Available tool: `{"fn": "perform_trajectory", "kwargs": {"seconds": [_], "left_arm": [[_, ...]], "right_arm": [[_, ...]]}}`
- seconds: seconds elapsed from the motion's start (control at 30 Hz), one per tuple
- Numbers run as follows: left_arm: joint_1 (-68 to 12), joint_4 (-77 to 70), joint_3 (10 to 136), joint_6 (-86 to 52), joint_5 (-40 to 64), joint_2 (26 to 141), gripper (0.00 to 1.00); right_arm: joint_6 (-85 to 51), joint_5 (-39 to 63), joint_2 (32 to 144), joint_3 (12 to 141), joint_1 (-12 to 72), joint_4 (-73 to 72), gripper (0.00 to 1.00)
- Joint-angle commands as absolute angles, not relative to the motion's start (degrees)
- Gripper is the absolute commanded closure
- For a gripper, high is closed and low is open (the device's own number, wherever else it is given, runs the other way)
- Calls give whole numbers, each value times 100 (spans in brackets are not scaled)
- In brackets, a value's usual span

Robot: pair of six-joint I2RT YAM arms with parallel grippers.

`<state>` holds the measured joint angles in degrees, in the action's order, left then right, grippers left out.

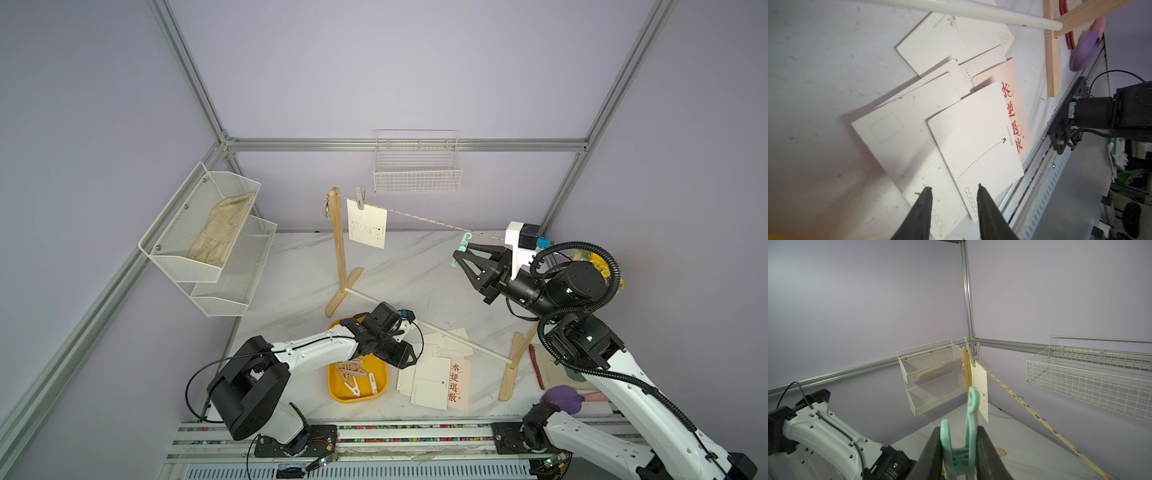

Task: Remove the postcards from the strings
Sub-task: Place the postcard on the postcard, then place the clamp in the storage box.

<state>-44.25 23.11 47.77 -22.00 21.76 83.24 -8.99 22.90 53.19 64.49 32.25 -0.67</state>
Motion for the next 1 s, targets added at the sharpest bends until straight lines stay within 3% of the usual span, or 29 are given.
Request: {"fn": "perform_trajectory", "kwargs": {"seconds": [0.0,0.07,0.23,0.43,0.77,0.97], "left_arm": [[-4300,2631,5345,-1877,1152,7277,58],[-4263,2652,5403,-1761,419,6517,56],[-4271,1973,5607,-230,-1881,4237,34],[-4270,482,6028,1752,-3701,3237,28],[-4270,253,6015,2442,-3578,3385,22],[-4269,409,6093,2620,-3380,3406,22]], "right_arm": [[-1076,2857,5413,6346,3243,215,73],[-1202,3163,5481,6234,3252,263,73],[-1442,3542,5651,5766,3392,6,72],[-987,3323,6517,5643,4365,-123,72],[-933,2954,8837,5563,5593,-1172,68],[-876,2637,9089,5612,5608,-1103,38]]}}
